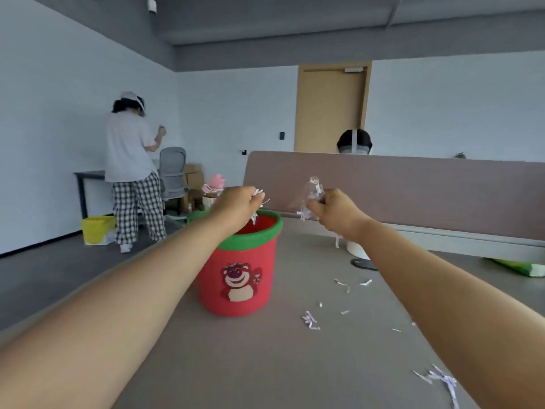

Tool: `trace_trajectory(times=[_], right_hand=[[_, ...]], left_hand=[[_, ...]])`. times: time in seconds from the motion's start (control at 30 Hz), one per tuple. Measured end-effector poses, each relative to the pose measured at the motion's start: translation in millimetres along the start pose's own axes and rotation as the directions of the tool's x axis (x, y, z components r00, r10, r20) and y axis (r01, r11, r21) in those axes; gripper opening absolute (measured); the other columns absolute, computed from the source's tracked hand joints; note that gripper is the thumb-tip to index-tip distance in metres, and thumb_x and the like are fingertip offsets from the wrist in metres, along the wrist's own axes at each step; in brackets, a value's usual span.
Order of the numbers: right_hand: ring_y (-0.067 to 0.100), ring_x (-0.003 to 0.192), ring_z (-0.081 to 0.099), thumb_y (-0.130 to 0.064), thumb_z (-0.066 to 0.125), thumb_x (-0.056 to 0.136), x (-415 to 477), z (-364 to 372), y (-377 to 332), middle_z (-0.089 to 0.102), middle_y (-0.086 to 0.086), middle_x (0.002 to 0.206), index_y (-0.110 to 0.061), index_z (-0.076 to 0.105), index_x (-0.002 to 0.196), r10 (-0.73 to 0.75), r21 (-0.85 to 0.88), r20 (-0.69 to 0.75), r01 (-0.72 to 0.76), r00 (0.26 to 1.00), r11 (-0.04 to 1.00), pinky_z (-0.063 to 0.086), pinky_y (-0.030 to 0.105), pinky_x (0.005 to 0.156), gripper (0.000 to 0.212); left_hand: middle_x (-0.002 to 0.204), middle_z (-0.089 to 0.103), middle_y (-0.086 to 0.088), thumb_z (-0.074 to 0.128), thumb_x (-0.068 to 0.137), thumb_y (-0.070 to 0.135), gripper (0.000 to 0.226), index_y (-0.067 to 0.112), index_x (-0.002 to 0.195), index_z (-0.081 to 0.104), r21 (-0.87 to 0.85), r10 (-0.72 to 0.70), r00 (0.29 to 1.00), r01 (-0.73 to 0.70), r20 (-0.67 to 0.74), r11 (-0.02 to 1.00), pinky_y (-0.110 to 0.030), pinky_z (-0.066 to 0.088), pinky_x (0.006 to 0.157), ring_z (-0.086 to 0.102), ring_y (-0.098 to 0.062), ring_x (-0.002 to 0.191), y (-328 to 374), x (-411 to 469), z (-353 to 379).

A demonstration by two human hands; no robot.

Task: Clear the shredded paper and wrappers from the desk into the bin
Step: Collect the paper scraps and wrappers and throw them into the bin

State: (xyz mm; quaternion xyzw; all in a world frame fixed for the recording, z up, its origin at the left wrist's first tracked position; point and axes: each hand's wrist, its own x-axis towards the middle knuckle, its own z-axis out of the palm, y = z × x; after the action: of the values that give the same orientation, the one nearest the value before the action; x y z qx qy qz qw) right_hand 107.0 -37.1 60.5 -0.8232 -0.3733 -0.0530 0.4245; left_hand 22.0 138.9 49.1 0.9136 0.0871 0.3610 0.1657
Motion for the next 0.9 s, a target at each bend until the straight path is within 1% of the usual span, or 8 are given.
trace_trajectory(times=[0.07, 0.17, 0.37, 0.47, 0.6, 0.7, 0.8, 0.9], right_hand=[[0.014, 0.049, 0.036, -0.017, 0.045, 0.09, 18.2, 15.0, -16.6, 0.042, 0.001, 0.053, -0.011, 0.048, 0.062, -0.039, 0.0, 0.002, 0.039, 0.999, 0.999, 0.031, 0.025, 0.049, 0.029], [0.015, 0.049, 0.036, -0.016, 0.046, 0.089, 40.6, 34.6, -35.4, 0.042, 0.003, 0.054, -0.008, 0.049, 0.065, -0.089, 0.022, 0.005, 0.089, 0.996, 0.996, 0.031, 0.026, 0.047, 0.025], [0.016, 0.048, 0.035, -0.018, 0.045, 0.09, 66.9, 53.5, -41.5, 0.041, 0.003, 0.054, -0.011, 0.043, 0.061, -0.095, 0.043, -0.017, 0.096, 0.995, 0.994, 0.031, 0.027, 0.049, 0.031], [0.015, 0.047, 0.032, -0.017, 0.045, 0.09, 72.0, 59.2, -35.0, 0.039, 0.002, 0.053, -0.013, 0.041, 0.058, -0.075, 0.06, -0.016, 0.075, 0.997, 0.995, 0.029, 0.027, 0.047, 0.033], [0.017, 0.048, 0.033, -0.019, 0.046, 0.09, 79.3, 66.9, -30.5, 0.038, 0.004, 0.052, -0.014, 0.036, 0.056, -0.056, 0.045, -0.018, 0.057, 0.998, 0.997, 0.031, 0.028, 0.049, 0.037], [0.018, 0.047, 0.033, -0.021, 0.046, 0.091, 83.8, 72.1, -31.8, 0.038, 0.004, 0.052, -0.014, 0.036, 0.057, -0.058, 0.057, -0.015, 0.059, 0.998, 0.997, 0.032, 0.027, 0.05, 0.037], [0.017, 0.047, 0.032, -0.023, 0.046, 0.092, 85.7, 76.3, -34.3, 0.037, 0.003, 0.052, -0.013, 0.035, 0.057, -0.078, 0.059, -0.022, 0.079, 0.997, 0.995, 0.032, 0.028, 0.05, 0.037], [0.017, 0.046, 0.031, -0.023, 0.045, 0.092, 88.2, 79.3, -35.0, 0.036, 0.003, 0.051, -0.014, 0.033, 0.056, -0.094, 0.046, -0.036, 0.096, 0.995, 0.994, 0.03, 0.027, 0.049, 0.039]], left_hand=[[0.056, 0.039, -0.001, 0.039, 0.096, 0.03, 0.038, 0.011, 0.063, 0.042, 0.002, -0.059, 0.998, 0.059, 0.022, 0.998, -0.031, 0.024, 0.05, 0.041, -0.023, 0.056, -21.3, 7.7, -5.4], [0.066, 0.047, -0.004, 0.041, 0.095, 0.035, 0.034, 0.011, 0.072, 0.049, -0.034, -0.125, 0.977, 0.133, 0.173, 0.991, -0.028, 0.03, 0.054, 0.044, -0.019, 0.059, -45.8, 16.1, -2.9], [0.116, 0.062, -0.004, 0.036, 0.094, 0.047, 0.045, 0.015, 0.114, 0.059, 0.079, -0.172, 0.805, 0.156, 0.567, 0.985, -0.033, 0.04, 0.094, 0.054, -0.018, 0.107, -45.6, 28.3, -3.5], [0.12, 0.062, -0.002, 0.032, 0.096, 0.036, 0.042, 0.014, 0.108, 0.066, 0.075, -0.159, 0.801, 0.142, 0.577, 0.987, -0.031, 0.038, 0.101, 0.054, -0.018, 0.112, -49.4, 28.5, -6.2], [0.086, 0.068, -0.005, 0.043, 0.094, 0.02, 0.028, 0.007, 0.096, 0.067, 0.036, -0.086, 0.862, 0.078, 0.5, 0.996, -0.021, 0.044, 0.06, 0.06, -0.012, 0.066, -59.5, 22.2, -5.5], [0.065, 0.06, 0.006, 0.054, 0.09, 0.028, 0.02, 0.013, 0.093, 0.066, 0.021, -0.046, 0.935, 0.041, 0.352, 0.999, -0.019, 0.041, 0.049, 0.054, -0.007, 0.05, -63.5, 19.0, -7.9], [0.078, 0.065, 0.005, 0.052, 0.091, 0.027, 0.02, 0.014, 0.097, 0.066, -0.048, -0.022, 0.922, 0.044, 0.386, 0.998, -0.024, 0.051, 0.069, 0.063, -0.01, 0.071, -62.1, 17.9, -12.7], [0.101, 0.07, -0.004, 0.043, 0.094, 0.017, 0.025, 0.012, 0.1, 0.067, -0.102, -0.027, 0.868, 0.09, 0.497, 0.991, -0.028, 0.049, 0.089, 0.064, -0.012, 0.089, -62.0, 16.0, -17.5]])
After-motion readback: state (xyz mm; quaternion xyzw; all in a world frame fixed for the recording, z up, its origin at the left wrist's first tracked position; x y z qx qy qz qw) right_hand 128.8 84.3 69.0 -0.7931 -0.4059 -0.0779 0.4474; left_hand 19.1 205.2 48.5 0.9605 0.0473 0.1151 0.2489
